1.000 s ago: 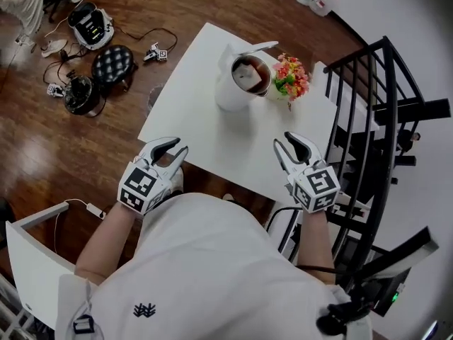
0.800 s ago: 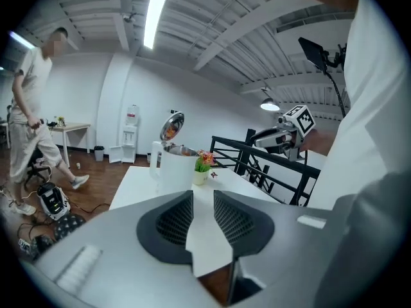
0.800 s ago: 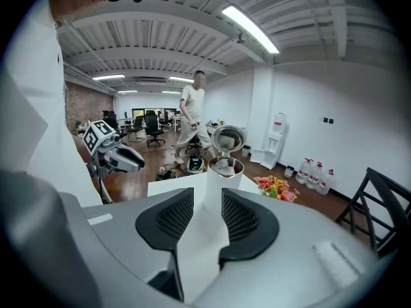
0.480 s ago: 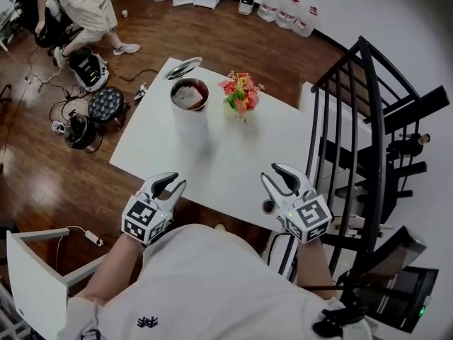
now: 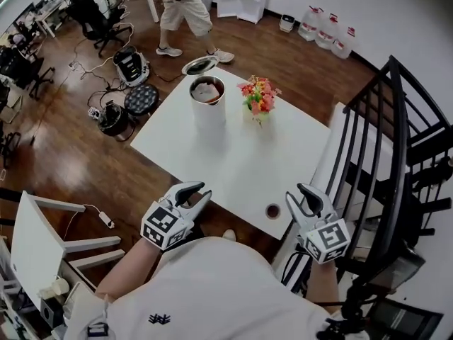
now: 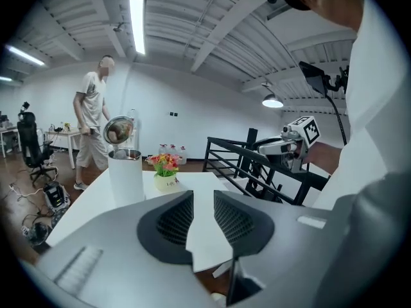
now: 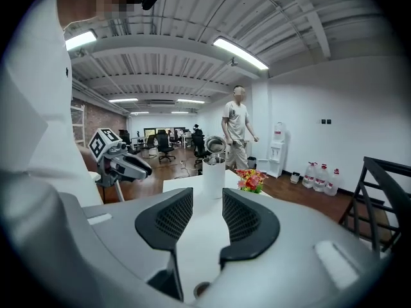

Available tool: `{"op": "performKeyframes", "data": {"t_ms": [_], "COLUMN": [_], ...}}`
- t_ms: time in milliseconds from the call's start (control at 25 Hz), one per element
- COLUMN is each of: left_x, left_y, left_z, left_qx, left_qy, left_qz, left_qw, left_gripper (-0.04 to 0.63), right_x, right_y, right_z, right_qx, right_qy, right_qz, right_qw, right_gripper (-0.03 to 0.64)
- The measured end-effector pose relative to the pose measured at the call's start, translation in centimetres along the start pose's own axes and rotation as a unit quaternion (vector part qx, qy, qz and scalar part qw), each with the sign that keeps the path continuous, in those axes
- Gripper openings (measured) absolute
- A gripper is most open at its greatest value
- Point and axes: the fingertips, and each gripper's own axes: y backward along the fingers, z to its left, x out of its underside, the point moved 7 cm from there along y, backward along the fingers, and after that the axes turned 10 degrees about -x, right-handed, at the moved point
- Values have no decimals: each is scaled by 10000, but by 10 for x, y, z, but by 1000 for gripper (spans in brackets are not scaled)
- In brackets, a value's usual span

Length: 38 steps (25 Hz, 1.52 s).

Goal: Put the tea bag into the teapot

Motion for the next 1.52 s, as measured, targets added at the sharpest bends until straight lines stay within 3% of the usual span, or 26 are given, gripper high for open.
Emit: {"op": "performKeyframes", "data": {"t_ms": [720,1240,1520], "left_x": [16,32,32], "left_y": [29,41,40], "left_z": [-46,-46,-52], "left_qx": [-229,-410,-411], "left_qy": [79,256,174], "left_qz": [-78,-101,-70], "left_qw": [9997,9988,9990], "left_gripper": [74,74,74], "right_x": [4,7,10], "right_y": [42,30,29], "right_z": [37,38,41], "right_qx": [-381,-454,-499], "right_qy": [335,432,364], "right_qz": [-140,-42,-19], "right_qw": [9986,9980,9981], "right_gripper": [143,140,140]}}
